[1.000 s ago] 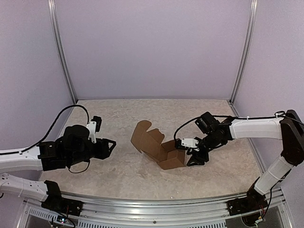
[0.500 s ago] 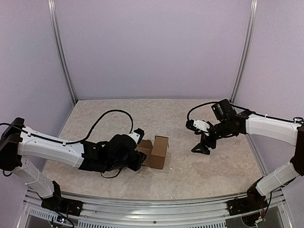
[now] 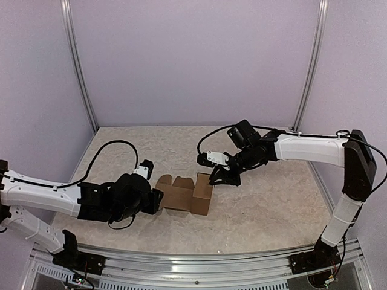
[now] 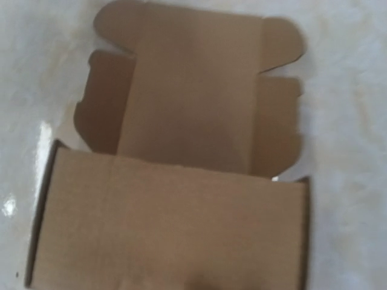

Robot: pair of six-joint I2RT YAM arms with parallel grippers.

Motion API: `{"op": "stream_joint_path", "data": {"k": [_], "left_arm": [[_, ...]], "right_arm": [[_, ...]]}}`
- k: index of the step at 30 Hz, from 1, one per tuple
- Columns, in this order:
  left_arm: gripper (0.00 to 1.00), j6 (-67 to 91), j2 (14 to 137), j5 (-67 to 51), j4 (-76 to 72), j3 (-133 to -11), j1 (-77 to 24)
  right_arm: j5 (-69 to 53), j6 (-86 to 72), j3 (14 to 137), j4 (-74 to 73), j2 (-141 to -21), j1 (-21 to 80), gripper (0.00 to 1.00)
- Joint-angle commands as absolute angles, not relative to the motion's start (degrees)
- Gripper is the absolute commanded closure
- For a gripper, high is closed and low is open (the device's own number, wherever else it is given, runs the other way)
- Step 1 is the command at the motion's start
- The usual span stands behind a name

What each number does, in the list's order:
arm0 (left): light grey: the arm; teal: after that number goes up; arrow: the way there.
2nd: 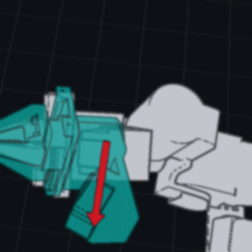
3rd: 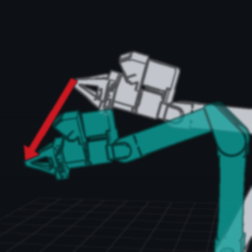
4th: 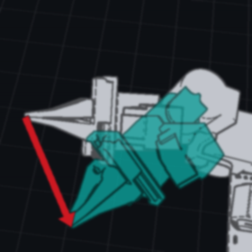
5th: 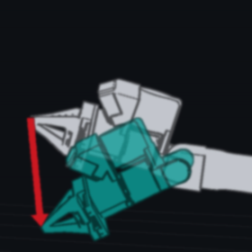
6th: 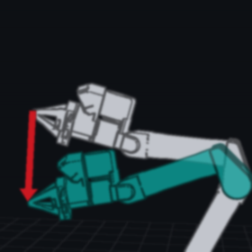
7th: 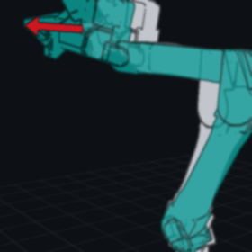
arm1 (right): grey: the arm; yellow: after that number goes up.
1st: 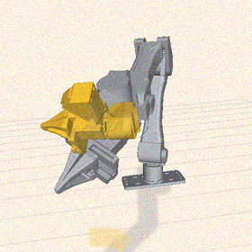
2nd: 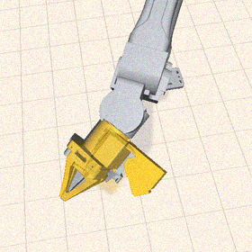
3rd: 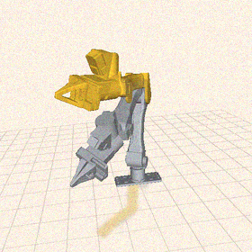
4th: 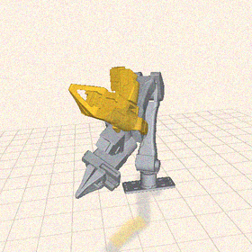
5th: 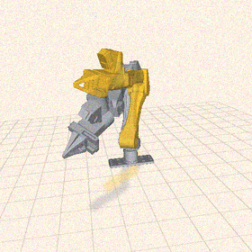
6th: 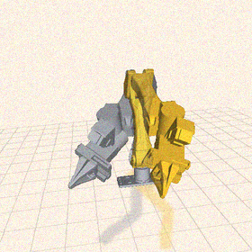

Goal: Fold the paper box

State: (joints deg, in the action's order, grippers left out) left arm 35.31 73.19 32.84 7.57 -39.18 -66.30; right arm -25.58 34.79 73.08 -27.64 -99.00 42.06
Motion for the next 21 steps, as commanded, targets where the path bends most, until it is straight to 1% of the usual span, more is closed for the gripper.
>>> {"op": "stream_joint_path", "data": {"k": [1,4,9,16,21], "left_arm": [[0.53,42.32,71.04,31.59,12.7,-35.18,-64.02],[0.53,42.63,69.99,30.95,12.95,-34.46,-63.02],[0.53,42.71,69.14,31.93,12.92,-34.71,-62.98],[0.53,43.35,65.64,39.3,12.28,-33.68,-65.77],[0.53,38.63,63.52,37.2,4.53,-30.92,-66.1]], "right_arm": [[-24.97,35.26,72.92,-29.58,-101.27,43.33,0.84],[-23.11,35.9,71.36,-30.46,-101.37,43.26,0.85],[-18.84,37.5,63.3,-31.0,-96.85,42.5,0.86],[-15.18,40.06,52.55,-31.41,-89.09,39.15,0.86],[-16.34,40.39,51.26,-32.86,-83.26,37.67,0.86]]}}
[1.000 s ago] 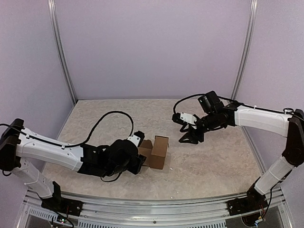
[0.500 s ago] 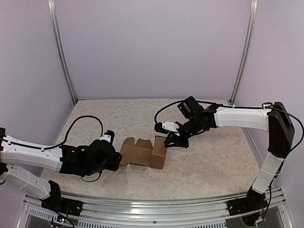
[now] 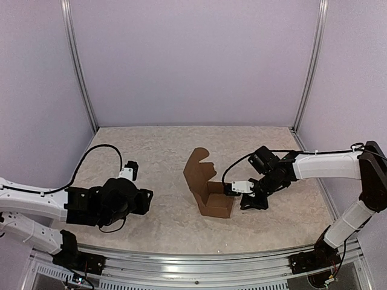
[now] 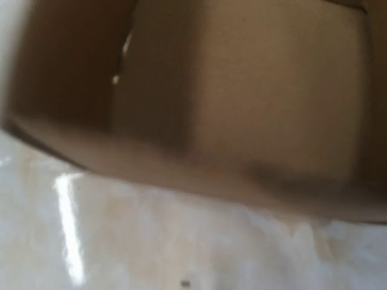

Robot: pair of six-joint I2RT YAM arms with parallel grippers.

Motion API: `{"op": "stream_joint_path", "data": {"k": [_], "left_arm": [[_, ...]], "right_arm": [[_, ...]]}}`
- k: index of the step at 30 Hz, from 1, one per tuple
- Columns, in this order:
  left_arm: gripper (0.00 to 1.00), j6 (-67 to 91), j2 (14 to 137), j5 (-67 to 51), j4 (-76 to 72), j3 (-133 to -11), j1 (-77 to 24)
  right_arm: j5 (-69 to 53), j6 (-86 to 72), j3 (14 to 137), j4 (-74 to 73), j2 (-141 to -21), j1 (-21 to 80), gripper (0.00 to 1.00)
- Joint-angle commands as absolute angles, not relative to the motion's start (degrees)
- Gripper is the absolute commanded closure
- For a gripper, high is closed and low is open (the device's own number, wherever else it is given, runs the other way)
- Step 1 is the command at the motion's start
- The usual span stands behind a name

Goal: Fold the paper box

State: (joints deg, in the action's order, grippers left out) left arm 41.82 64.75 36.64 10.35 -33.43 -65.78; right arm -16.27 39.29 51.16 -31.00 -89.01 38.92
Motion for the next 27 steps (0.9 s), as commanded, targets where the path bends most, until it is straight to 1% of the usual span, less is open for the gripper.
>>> {"op": "stream_joint_path", "data": {"k": [1,5,9,10,11,13,16,17,22,27], "left_arm": [[0.53,37.84,64.11,36.28,3.15,-30.65,-66.02],[0.52,32.56,69.54,30.11,-3.52,-31.6,-66.08],[0.52,23.84,78.4,24.84,-8.87,-37.01,-67.98],[0.51,21.85,80.94,24.33,-9.59,-38.74,-68.47],[0.51,19.88,84.02,24.05,-10.0,-40.76,-68.95],[0.5,17.47,87.82,24.15,-10.51,-44.82,-69.4],[0.49,15.88,91.98,23.21,-12.34,-48.11,-69.38],[0.48,15.45,93.01,22.39,-13.18,-48.83,-69.32],[0.48,13.45,97.58,19.53,-14.51,-52.76,-68.82],[0.48,13.1,99.48,18.53,-15.51,-54.0,-68.19]], "right_arm": [[-16.75,40.53,51.2,-33.14,-82.04,37.13,0.86],[-19.56,41.85,50.74,-32.86,-77.36,33.42,0.87],[-22.28,41.23,50.86,-28.79,-75.59,29.67,0.87],[-23.11,40.51,50.81,-27.0,-75.82,28.78,0.85],[-23.98,39.58,50.8,-25.19,-76.39,28.0,0.82],[-26.64,38.05,51.2,-22.41,-78.03,26.51,0.77],[-30.7,36.12,52.73,-18.75,-81.82,24.97,0.65],[-31.45,35.29,53.42,-17.79,-83.5,24.7,0.63],[-34.31,30.57,58.33,-12.74,-92.12,24.27,0.62],[-36.18,25.4,63.92,-9.14,-99.59,24.32,0.63]]}}
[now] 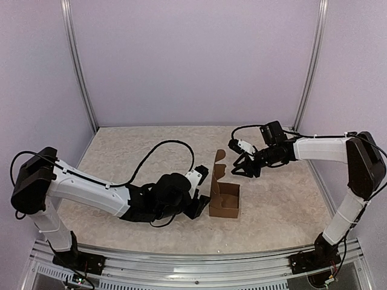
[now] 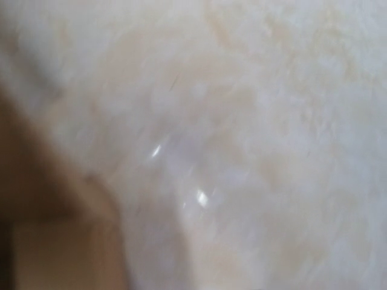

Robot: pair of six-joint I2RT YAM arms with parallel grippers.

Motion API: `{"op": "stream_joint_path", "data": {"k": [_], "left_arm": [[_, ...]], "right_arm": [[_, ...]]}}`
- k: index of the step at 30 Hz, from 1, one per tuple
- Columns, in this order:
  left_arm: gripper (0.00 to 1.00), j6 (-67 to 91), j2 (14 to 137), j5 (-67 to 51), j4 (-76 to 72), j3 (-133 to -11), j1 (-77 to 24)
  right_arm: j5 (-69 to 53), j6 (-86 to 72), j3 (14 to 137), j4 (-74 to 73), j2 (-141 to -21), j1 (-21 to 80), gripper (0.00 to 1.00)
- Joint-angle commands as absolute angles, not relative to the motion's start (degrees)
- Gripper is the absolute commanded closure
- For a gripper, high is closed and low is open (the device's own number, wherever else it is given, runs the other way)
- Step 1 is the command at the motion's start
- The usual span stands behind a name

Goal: Fold the paper box

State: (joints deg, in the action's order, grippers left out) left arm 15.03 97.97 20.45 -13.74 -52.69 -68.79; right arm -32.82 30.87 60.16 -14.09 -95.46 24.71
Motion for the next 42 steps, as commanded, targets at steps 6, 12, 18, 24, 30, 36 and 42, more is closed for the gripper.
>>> {"op": "stream_joint_path", "data": {"k": [6,12,18,24,30,36,42], "left_arm": [[0.48,12.73,99.51,16.77,-16.09,-54.4,-67.79],[0.48,11.49,98.66,12.39,-16.32,-54.72,-68.94],[0.47,10.7,100.43,14.13,-15.58,-56.75,-69.14],[0.48,10.16,102.92,15.73,-16.93,-58.16,-68.2],[0.49,9.0,104.44,15.38,-17.78,-58.8,-66.62],[0.49,5.64,104.21,15.85,-17.92,-58.58,-65.29],[0.49,2.11,103.21,11.91,-18.96,-58.09,-61.34]], "right_arm": [[-36.68,23.73,66.56,-8.51,-102.69,24.53,0.63],[-37.89,24.28,67.13,-7.85,-103.91,24.61,0.63],[-40.37,28.15,66.13,-10.77,-103.41,25.49,0.63],[-42.39,31.95,63.97,-12.57,-101.03,25.59,0.63],[-43.76,34.1,62.52,-14.64,-99.06,25.69,0.63],[-42.48,37.28,61.71,-20.72,-97.57,25.33,0.64],[-40.81,33.76,58.77,-17.6,-95.99,20.51,0.63]]}}
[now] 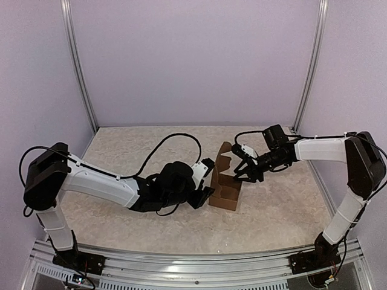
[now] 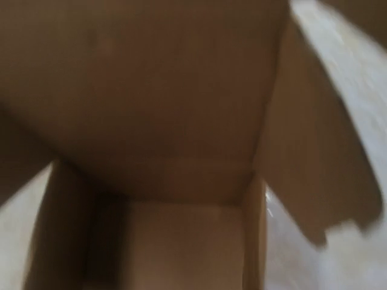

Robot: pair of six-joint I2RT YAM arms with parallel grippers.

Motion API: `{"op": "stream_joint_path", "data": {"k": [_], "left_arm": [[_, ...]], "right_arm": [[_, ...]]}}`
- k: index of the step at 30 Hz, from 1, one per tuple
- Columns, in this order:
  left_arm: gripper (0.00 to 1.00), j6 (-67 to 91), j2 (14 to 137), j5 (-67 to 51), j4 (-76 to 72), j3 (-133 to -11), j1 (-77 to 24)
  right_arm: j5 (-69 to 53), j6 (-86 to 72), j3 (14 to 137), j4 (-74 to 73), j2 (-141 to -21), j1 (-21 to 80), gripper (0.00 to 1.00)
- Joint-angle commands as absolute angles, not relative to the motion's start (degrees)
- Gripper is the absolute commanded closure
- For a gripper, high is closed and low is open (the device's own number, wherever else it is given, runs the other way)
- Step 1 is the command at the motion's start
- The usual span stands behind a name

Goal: Fold the paper box

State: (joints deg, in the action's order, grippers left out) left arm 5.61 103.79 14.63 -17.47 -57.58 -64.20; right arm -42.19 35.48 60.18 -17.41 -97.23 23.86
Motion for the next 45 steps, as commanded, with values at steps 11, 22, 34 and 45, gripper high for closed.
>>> {"op": "stream_joint_path", "data": {"k": [11,22,34,45], "left_arm": [[0.49,-2.83,104.55,3.9,-20.75,-58.68,-53.48],[0.49,-5.26,103.52,-5.31,-18.97,-58.0,-53.99],[0.49,-7.38,104.42,-3.88,-18.28,-58.84,-53.72],[0.49,-8.48,105.15,-4.64,-18.63,-58.92,-53.19]], "right_arm": [[-28.44,24.31,58.57,-10.67,-98.15,18.03,0.63],[-29.89,23.71,64.14,-12.65,-105.59,18.79,0.64],[-41.55,27.31,56.86,-22.06,-98.71,19.24,0.63],[-47.84,30.67,57.37,-29.25,-98.48,21.25,0.63]]}}
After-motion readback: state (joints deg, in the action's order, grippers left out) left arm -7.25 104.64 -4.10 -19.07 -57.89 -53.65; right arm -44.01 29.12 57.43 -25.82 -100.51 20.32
